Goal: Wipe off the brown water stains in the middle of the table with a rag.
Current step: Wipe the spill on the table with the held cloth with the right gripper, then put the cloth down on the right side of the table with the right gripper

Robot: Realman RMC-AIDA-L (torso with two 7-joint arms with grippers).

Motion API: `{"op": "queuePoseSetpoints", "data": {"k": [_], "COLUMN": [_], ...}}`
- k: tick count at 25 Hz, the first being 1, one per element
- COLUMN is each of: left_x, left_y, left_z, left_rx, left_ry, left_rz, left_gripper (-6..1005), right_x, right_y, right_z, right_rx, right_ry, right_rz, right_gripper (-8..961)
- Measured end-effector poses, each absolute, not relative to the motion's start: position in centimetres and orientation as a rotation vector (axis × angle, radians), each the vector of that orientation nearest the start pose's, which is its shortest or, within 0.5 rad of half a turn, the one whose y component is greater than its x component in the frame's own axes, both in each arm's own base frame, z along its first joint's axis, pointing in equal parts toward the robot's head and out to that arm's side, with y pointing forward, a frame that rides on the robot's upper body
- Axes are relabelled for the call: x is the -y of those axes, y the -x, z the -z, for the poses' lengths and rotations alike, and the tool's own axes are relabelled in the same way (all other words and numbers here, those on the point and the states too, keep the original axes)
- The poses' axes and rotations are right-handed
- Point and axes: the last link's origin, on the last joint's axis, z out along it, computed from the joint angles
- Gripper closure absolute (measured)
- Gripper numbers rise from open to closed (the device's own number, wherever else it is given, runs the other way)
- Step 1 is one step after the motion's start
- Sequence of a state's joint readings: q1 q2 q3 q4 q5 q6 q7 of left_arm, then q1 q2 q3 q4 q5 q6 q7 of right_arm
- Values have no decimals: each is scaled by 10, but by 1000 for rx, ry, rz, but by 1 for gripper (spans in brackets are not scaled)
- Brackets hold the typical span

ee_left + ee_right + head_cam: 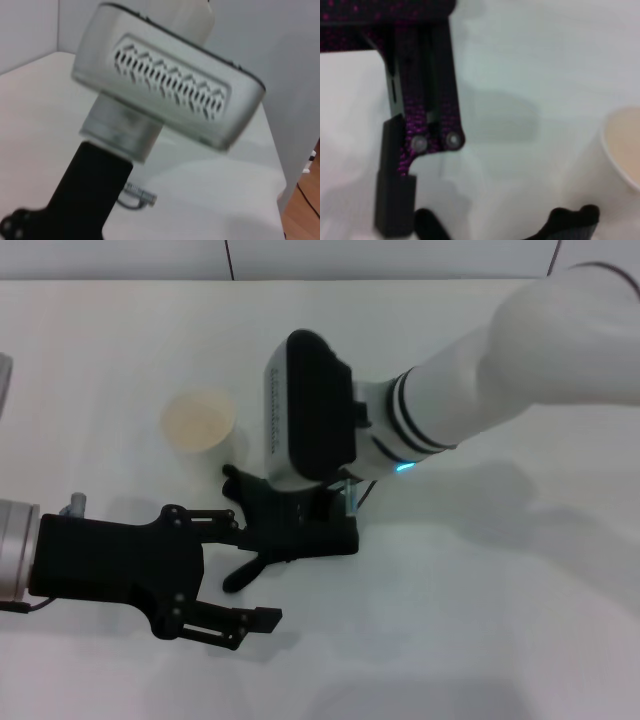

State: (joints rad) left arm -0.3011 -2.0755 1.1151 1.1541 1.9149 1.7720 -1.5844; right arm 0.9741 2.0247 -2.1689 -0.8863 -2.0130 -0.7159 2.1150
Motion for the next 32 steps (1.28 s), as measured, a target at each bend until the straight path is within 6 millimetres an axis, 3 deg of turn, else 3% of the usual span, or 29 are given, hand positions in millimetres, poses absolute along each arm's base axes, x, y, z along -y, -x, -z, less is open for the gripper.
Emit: {"op": "queuePoseSetpoints", "data": {"k": [14, 27, 32], "left_x": [-275, -278, -278], "left_y": [228, 227, 231], "left_z": [-19, -20, -31], "left_rx": [319, 305, 317], "left_ry": [3032, 3008, 2986], "left_rz": [544, 560, 574], "left_gripper": [137, 137, 137], "right_x": [-362, -357, -351], "right_y": [-143, -158, -171], "right_z": [43, 30, -8], "right_rx": [-21, -76, -96], "right_ry": [2970, 2987, 2986], "right_rz": [227, 189, 27], "right_gripper": [882, 858, 631]}}
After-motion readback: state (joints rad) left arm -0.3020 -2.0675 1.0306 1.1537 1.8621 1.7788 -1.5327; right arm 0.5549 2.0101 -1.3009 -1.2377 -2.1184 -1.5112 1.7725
